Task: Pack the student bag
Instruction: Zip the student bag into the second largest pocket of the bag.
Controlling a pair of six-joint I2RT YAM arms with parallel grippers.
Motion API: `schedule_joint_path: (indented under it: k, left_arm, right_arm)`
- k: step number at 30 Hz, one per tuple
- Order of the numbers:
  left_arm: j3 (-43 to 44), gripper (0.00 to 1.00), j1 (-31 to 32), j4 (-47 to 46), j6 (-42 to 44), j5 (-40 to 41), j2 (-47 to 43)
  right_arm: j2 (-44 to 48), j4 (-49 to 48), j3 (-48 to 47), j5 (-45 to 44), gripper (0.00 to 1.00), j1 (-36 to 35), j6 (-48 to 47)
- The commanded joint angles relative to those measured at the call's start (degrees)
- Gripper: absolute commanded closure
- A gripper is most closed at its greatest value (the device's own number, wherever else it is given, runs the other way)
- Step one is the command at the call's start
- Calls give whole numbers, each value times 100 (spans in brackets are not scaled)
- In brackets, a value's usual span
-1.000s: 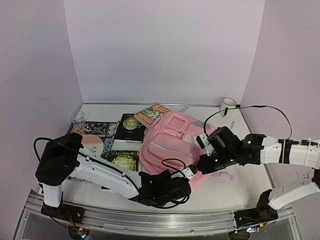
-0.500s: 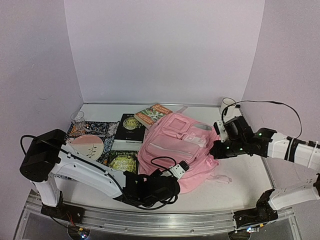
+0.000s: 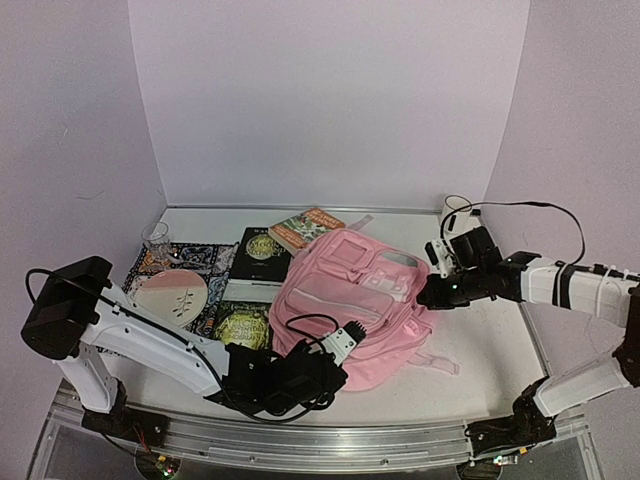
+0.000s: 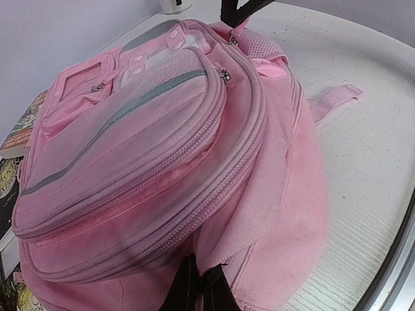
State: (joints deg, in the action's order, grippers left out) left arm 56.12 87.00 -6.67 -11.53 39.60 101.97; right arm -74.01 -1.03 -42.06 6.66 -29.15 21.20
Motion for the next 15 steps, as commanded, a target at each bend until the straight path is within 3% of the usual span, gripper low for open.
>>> schedule_joint_path:
  k: [1,10,12,15]
  left_arm:
    - [296,100,115,-168,-189,174,-102]
    - [1769,95,107,-156,-256,-141,974]
    - [2159,87,106,-99,-231,-166,1203]
    - [2429,66,107,23,-282,-196,1274]
  right_arm:
    - [-160,-261,-290,-408,97,296,-405]
    - [-37,-146,-437,-297,70,292,-465]
    - [11,-100,-446,-301,61,293,-418]
    - [62,-34,-450,-300,43,294,-277]
